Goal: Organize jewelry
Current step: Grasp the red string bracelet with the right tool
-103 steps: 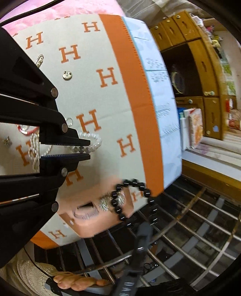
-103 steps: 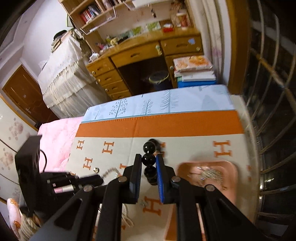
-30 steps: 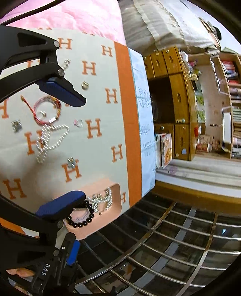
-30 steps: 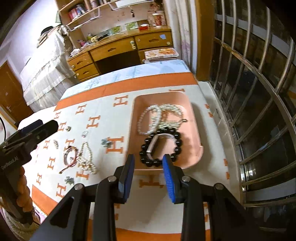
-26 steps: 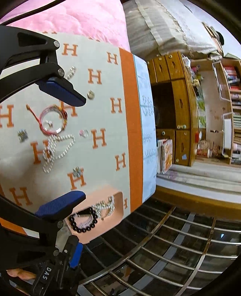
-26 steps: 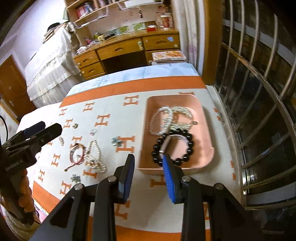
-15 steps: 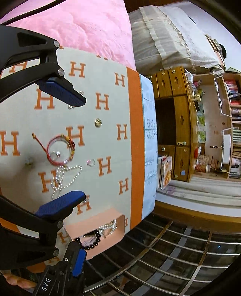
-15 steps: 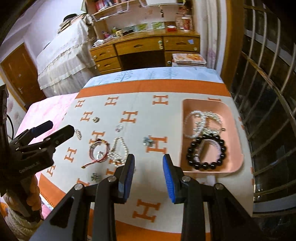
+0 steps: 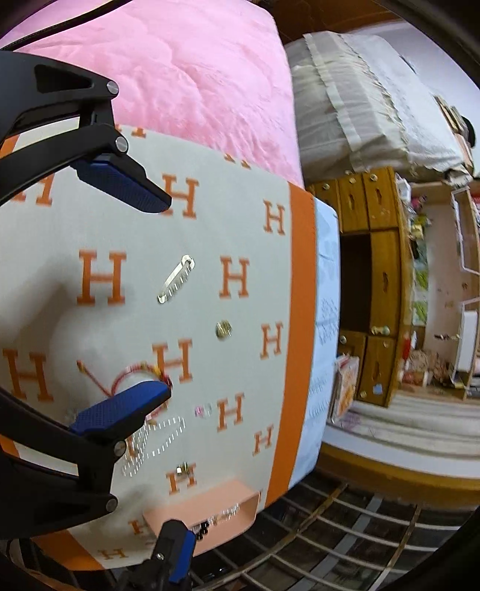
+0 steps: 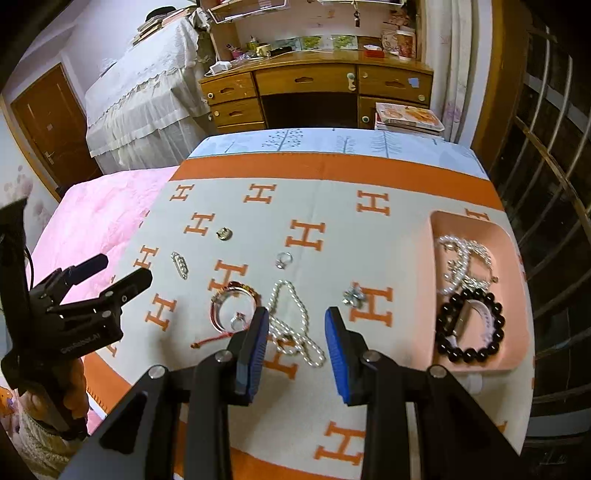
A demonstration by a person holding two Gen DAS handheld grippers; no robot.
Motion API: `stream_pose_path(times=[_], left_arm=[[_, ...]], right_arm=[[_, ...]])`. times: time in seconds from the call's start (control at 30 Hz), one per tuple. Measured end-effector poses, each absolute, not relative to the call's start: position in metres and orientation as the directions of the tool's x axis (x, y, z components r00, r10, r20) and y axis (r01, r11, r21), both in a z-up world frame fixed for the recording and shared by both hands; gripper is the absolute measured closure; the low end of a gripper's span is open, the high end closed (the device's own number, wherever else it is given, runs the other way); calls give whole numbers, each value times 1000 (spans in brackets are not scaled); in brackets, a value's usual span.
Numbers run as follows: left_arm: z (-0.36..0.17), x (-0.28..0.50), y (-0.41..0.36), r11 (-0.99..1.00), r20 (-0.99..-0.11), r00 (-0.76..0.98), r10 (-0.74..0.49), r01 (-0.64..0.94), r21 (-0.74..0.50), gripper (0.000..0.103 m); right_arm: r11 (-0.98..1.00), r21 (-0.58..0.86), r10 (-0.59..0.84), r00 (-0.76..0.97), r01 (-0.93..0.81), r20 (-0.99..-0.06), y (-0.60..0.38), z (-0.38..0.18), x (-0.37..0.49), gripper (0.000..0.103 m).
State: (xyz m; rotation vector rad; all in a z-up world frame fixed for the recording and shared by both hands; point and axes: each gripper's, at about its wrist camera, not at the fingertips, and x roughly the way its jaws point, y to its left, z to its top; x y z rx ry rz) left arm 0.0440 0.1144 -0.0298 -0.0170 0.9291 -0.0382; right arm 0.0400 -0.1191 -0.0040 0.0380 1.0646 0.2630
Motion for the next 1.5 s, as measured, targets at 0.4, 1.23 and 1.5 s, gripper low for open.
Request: stream_pose_path(times=[0.4,1.23,1.5], left_arm=[[-60,47,127,998,-844,536,-34,55,-5,12],[-85,66,167,997,-886,462,-40,-34,-63,12],[-79,61,143,998,-882,466,-62,36,-51,12]], right_arm=[[947,176,264,341,-267,-902,-89,-43,68,71],[841,56,172,169,-538,-971,-23,-93,110,92],[904,217,327,271,-368,-905,-75,-53,103,92]])
